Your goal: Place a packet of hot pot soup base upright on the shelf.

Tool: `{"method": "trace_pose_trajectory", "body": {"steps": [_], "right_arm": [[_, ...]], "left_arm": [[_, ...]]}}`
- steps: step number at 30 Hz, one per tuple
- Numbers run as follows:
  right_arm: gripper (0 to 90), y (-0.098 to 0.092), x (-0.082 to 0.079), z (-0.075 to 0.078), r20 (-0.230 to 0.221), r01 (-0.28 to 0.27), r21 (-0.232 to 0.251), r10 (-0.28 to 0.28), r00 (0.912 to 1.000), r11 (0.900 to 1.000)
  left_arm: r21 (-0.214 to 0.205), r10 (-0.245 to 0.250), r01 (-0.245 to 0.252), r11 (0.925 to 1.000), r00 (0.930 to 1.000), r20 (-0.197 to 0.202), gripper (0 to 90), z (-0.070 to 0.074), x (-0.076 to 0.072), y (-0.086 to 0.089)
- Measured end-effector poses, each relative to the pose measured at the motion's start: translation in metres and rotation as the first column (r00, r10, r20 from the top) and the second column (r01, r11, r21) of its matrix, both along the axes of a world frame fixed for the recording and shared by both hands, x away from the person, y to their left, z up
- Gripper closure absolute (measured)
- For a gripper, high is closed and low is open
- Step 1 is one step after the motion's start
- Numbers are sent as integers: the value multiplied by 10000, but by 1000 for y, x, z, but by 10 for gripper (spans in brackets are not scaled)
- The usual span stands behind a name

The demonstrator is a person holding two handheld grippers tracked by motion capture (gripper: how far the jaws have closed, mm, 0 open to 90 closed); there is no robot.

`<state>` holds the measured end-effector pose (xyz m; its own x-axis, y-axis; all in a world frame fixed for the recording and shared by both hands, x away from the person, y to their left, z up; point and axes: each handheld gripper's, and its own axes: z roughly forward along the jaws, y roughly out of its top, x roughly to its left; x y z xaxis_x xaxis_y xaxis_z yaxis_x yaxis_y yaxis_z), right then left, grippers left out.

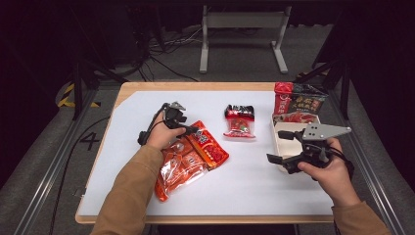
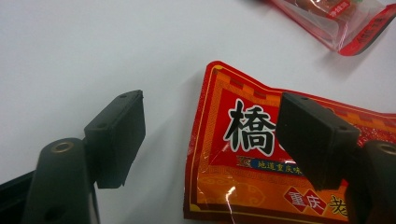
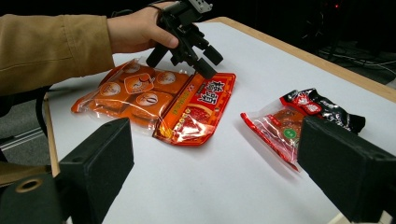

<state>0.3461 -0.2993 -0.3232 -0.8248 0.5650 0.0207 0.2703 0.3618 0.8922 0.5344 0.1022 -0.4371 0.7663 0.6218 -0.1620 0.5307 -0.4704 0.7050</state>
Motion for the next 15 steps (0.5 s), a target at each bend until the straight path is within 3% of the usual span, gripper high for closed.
{"method": "trace_pose_trajectory", "body": {"steps": [7,11,15], "right_arm": [[115,3,1,-6,-169,-151,-53,150,9997,9999],[114,4,1,-8,-258,-181,-90,179,9995,9998],[114,4,1,-8,-280,-179,-88,176,9995,9998]], "left_arm": [[718,-389,410,9966,9988,-295,258,-3,3,-10],[811,-523,554,9952,9978,-395,271,-4,4,-13],[633,-700,733,9953,9961,-529,305,-3,4,-13]]}}
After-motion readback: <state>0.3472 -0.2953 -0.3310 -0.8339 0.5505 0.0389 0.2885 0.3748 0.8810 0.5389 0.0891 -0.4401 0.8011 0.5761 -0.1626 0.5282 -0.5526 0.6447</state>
